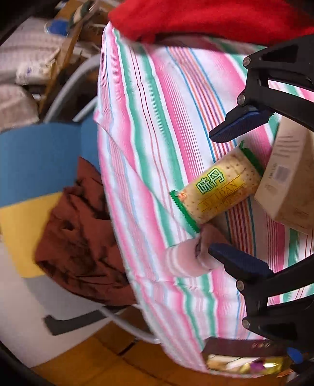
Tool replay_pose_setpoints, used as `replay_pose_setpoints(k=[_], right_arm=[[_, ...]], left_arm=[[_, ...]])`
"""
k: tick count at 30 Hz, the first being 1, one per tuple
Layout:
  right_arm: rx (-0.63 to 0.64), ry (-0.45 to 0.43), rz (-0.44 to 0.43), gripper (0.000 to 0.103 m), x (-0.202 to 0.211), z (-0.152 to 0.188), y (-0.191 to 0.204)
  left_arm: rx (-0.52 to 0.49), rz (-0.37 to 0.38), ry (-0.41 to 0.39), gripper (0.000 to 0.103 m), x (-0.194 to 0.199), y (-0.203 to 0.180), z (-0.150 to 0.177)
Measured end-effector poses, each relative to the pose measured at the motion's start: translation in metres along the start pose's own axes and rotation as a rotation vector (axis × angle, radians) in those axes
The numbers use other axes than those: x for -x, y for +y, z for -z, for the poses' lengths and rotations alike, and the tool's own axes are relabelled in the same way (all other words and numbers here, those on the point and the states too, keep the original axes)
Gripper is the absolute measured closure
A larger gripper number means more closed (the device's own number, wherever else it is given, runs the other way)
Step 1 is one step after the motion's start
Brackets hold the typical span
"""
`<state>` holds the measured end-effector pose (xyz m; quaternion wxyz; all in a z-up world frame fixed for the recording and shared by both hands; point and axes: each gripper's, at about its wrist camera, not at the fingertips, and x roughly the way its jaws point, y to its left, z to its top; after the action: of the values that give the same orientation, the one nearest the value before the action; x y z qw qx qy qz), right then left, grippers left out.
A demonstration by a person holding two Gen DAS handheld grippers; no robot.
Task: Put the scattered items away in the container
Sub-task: 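Grasp the pink striped sock with the left gripper while the right grasps the WEIDAN cracker packet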
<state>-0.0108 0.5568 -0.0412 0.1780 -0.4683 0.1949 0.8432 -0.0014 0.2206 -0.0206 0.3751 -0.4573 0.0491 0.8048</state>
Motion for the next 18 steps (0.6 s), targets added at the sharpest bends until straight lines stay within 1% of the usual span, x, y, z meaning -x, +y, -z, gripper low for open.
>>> replay_pose_setpoints(k=[1,3,6,7,8,9,10,12,15,16,18], right_arm=[[0.033,0.032,0.026,0.018,-0.008,-0.001,0.003],[0.085,0.068,0.08,0.018,-0.02,0.0,0.006],[0.116,0.121,0.079,0.019,-0.036,0.005,0.006],[0.122,0.14,0.082,0.022,-0.041,0.008,0.006],[0.133,0.155,0.088,0.028,-0.045,0.01,0.005],[0.15,0.151,0.102,0.031,-0.046,0.012,0.006],[0.156,0.142,0.099,0.04,-0.044,0.012,0.005],[0.138,0.136,0.076,0.049,-0.04,0.013,0.001],[0.089,0.128,0.043,0.05,-0.036,0.015,-0.011],[0.074,0.123,0.039,0.052,-0.034,0.015,-0.015],[0.044,0.109,0.052,0.053,-0.032,0.014,-0.023]], left_arm=[[0.0,-0.005,0.008,0.034,-0.003,0.0,0.0],[0.006,-0.01,0.02,0.034,-0.007,0.001,-0.001],[0.019,-0.017,0.03,0.034,-0.014,0.002,-0.004],[0.023,-0.02,0.03,0.034,-0.017,0.001,-0.006],[0.026,-0.022,0.031,0.034,-0.02,0.0,-0.007],[0.028,-0.025,0.035,0.034,-0.024,-0.002,-0.01],[0.031,-0.025,0.038,0.034,-0.027,-0.003,-0.012],[0.035,-0.021,0.047,0.034,-0.035,-0.007,-0.018],[0.046,-0.012,0.061,0.034,-0.049,-0.014,-0.029],[0.048,-0.012,0.063,0.034,-0.053,-0.017,-0.033],[0.049,-0.02,0.068,0.034,-0.064,-0.023,-0.043]])
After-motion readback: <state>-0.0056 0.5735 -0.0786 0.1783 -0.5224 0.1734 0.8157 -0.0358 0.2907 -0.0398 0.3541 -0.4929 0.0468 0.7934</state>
